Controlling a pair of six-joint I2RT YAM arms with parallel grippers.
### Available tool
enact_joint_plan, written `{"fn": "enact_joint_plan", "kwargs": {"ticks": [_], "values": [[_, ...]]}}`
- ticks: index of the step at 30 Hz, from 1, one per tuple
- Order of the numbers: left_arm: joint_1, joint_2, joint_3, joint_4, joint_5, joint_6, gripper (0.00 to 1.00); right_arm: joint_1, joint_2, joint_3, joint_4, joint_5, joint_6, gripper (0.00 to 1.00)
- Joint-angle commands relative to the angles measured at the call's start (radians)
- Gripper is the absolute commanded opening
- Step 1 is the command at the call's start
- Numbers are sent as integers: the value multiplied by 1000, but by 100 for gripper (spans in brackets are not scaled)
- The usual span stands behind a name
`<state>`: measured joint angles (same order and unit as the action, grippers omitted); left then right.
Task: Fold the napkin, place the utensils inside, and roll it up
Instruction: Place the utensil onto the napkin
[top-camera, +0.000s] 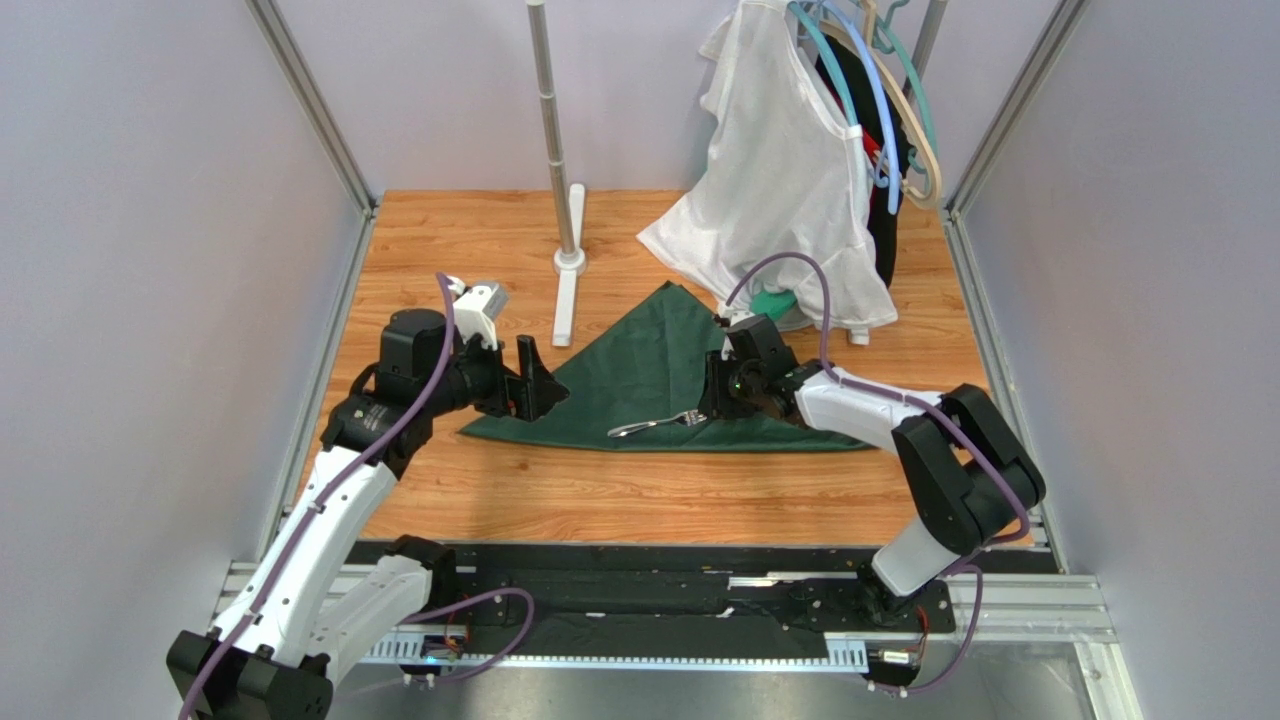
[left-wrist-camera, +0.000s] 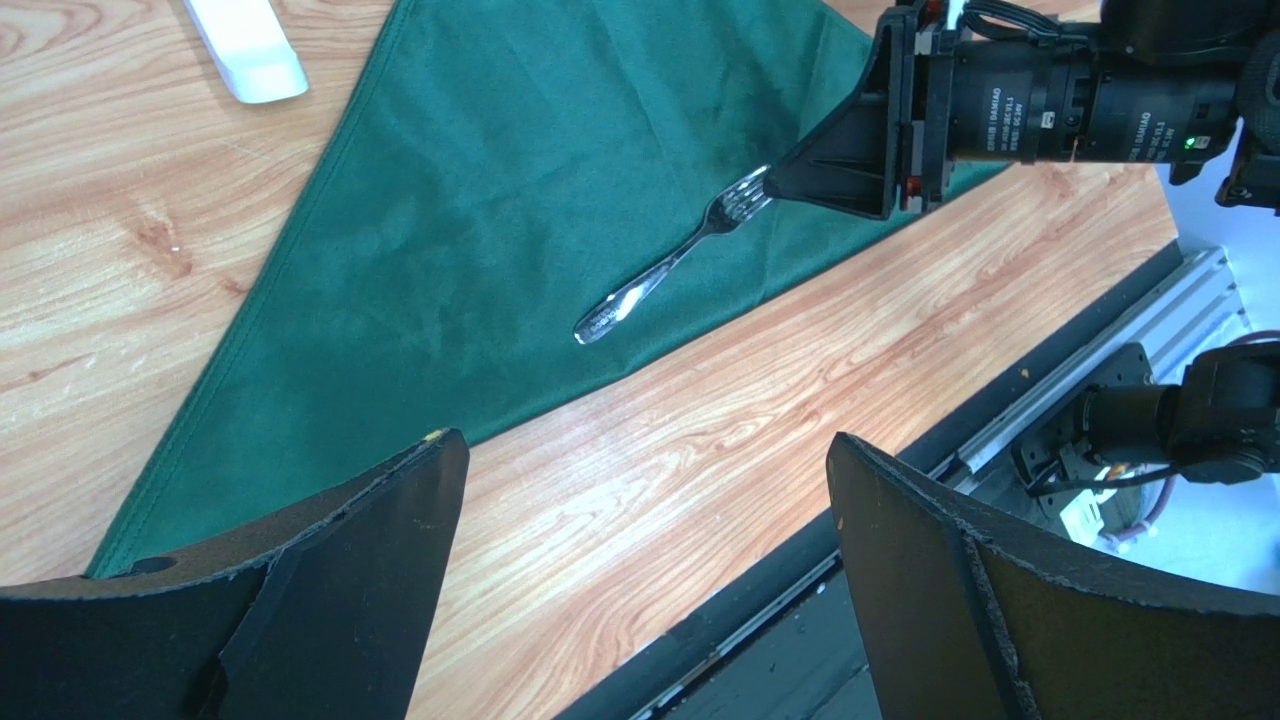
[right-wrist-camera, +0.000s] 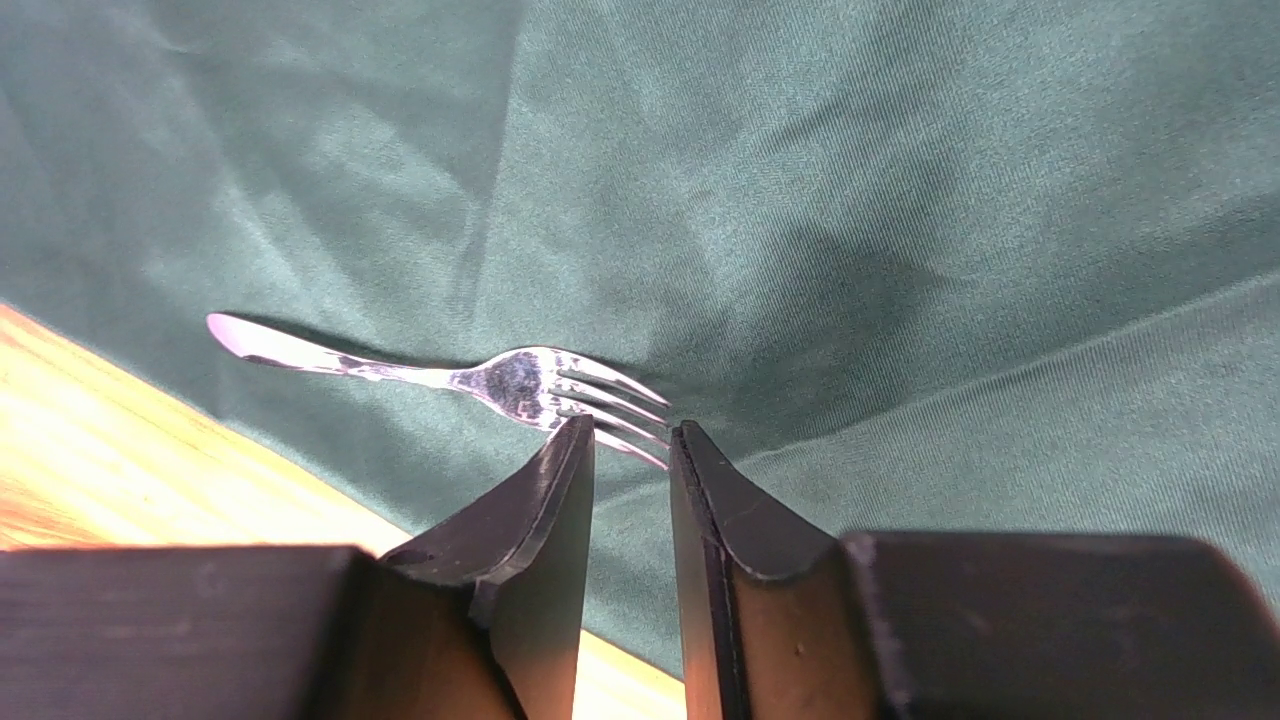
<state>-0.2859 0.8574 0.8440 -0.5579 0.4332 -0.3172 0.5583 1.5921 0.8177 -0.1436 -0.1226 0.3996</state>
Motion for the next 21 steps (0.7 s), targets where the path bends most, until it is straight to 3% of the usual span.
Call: {"fn": "enact_joint_plan", "kwargs": {"ticks": [1, 21], "values": [[5, -6, -2, 27, 13, -14, 99, 0, 16, 18, 33, -3, -7, 29], [5, -12, -3, 26, 10, -13, 99, -8, 59, 31, 47, -5, -12, 22]]}}
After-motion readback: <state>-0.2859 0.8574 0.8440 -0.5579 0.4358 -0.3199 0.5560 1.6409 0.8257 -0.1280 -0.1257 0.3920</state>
